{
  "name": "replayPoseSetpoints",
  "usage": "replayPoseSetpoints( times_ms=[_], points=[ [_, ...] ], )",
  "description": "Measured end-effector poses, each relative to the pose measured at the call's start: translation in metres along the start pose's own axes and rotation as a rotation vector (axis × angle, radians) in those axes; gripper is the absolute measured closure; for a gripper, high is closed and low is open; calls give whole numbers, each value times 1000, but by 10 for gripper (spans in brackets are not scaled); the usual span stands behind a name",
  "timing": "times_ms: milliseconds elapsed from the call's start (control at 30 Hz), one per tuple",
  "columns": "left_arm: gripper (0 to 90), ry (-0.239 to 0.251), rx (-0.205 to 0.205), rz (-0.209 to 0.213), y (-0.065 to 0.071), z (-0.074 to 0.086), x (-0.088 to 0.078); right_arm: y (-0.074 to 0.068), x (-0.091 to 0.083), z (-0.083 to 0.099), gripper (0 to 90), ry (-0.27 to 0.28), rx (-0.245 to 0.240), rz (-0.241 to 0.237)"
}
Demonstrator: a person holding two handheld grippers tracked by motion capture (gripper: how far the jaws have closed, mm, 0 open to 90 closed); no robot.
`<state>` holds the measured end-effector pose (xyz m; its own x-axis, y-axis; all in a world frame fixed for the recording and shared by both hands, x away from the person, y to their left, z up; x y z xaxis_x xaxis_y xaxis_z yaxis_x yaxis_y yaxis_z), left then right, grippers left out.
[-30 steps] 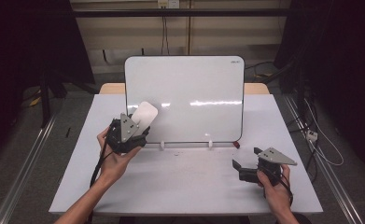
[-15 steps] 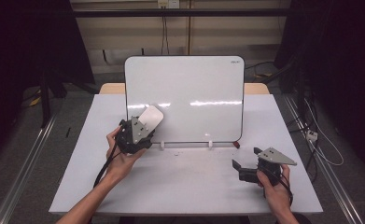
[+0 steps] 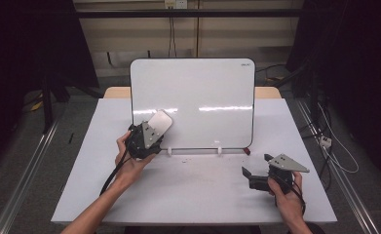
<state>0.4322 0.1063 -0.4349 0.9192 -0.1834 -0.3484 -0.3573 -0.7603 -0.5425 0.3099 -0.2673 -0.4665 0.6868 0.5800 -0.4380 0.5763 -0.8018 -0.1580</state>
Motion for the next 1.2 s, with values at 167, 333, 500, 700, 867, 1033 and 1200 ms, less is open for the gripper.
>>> replayPoseSetpoints(
  times_ms=[167,333,500,700,867,1033,1200],
  points=[
    [301,-15,-35,14,-1,0,0,0,0,0,49,0,0,-3],
    [295,-14,-37,26,-3,1,-1,1,-1,1,49,1,3,-3],
    [245,-23,-49,54,-5,1,-3,0,0,1,49,-1,5,-10],
    [128,-27,-63,74,-5,0,-5,0,2,0,49,3,8,-19],
    [60,-38,-111,90,-7,2,-5,1,3,0,49,2,10,-21],
    [37,-47,-126,100,-7,6,-6,0,4,-1,49,-1,4,-25],
    [38,-15,-167,132,-11,3,-12,1,4,-1,49,0,10,-20]
  ],
)
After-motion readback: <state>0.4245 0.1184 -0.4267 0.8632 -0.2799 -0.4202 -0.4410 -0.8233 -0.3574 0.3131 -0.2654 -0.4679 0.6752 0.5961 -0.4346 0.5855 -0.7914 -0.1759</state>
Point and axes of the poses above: each handheld gripper's, and its own axes: x roughly forward along the jaws, z roughly out of its underside, y roughly to its right, the point moved 3 cm from there along x, roughly forward along the jaws, and after that the axes turned 14 degrees about -z, right-handed, at the moved point
